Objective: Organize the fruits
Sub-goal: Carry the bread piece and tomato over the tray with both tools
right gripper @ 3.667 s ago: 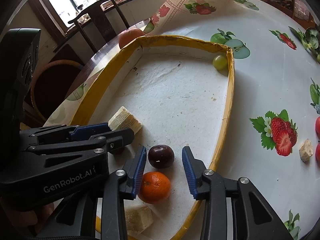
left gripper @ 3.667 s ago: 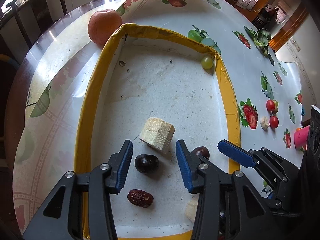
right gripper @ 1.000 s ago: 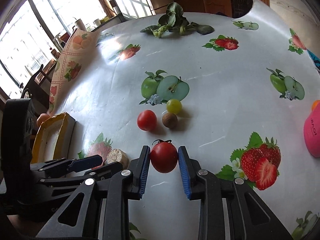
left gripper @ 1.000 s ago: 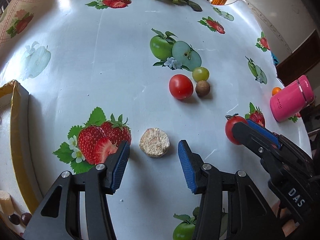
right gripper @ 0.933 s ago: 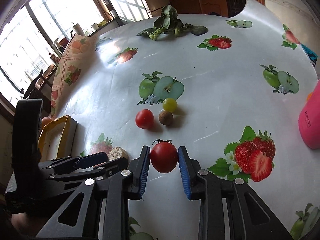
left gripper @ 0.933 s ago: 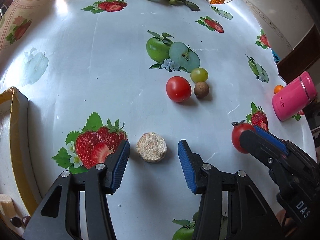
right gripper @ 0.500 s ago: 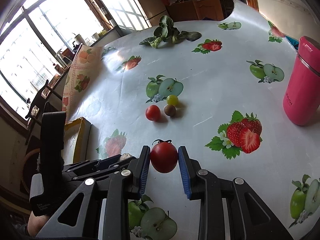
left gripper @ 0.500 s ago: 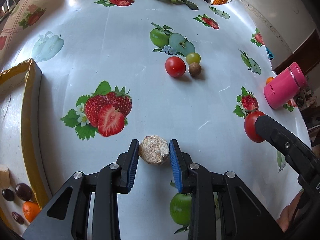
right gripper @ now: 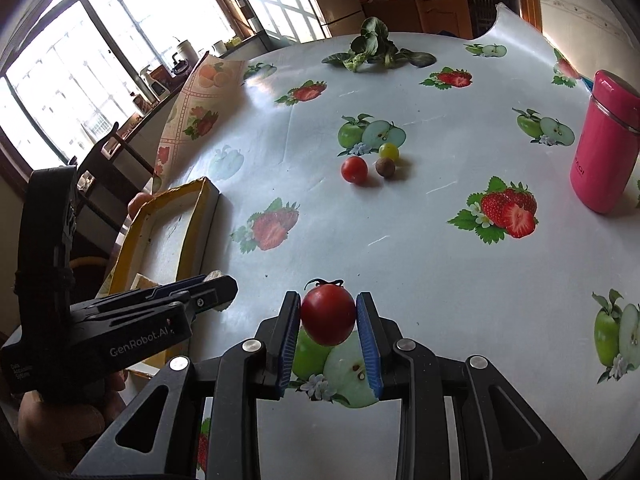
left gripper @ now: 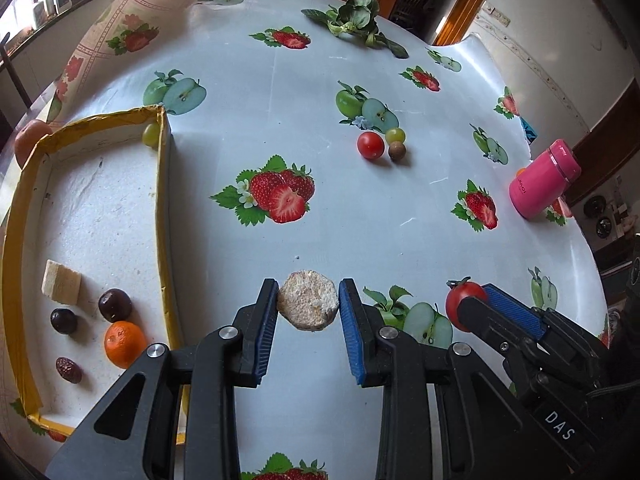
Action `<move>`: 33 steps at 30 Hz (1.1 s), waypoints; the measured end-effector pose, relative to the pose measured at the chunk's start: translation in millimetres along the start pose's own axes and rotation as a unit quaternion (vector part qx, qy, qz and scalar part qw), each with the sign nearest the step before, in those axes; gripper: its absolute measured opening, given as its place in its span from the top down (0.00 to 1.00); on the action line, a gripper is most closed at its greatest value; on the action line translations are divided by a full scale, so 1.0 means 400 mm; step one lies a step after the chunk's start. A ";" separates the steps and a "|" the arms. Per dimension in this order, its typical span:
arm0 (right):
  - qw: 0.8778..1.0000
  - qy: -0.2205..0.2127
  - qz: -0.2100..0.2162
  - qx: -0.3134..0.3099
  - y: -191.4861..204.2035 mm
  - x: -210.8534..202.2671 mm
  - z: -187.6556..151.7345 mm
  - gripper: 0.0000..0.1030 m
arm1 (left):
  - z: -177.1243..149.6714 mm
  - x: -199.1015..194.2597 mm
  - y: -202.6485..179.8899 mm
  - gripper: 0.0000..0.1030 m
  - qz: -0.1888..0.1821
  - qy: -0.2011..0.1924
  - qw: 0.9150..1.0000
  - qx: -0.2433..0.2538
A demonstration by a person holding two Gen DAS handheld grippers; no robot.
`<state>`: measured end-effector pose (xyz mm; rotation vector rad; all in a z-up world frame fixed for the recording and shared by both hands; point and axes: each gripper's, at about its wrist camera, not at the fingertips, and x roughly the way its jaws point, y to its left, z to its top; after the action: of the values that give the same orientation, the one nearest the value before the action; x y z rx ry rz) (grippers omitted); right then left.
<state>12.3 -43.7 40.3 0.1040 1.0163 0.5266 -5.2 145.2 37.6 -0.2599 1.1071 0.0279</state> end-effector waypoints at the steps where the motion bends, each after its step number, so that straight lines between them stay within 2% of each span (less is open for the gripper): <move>1: 1.000 0.001 0.003 -0.003 0.009 -0.004 -0.005 0.72 | -0.003 -0.011 0.004 0.73 0.003 -0.003 1.000 0.001; 17: 0.998 0.016 0.024 -0.050 0.131 0.002 -0.050 0.72 | -0.068 -0.076 0.092 0.73 0.013 -0.011 1.000 -0.022; 33: 0.996 0.029 0.038 -0.078 0.208 0.027 -0.066 0.72 | -0.071 -0.088 0.147 0.73 0.011 -0.013 0.999 -0.041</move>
<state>-36.0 29.6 44.7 -0.0120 1.0265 0.6797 -55.0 199.5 45.5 -0.3202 1.0846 0.0975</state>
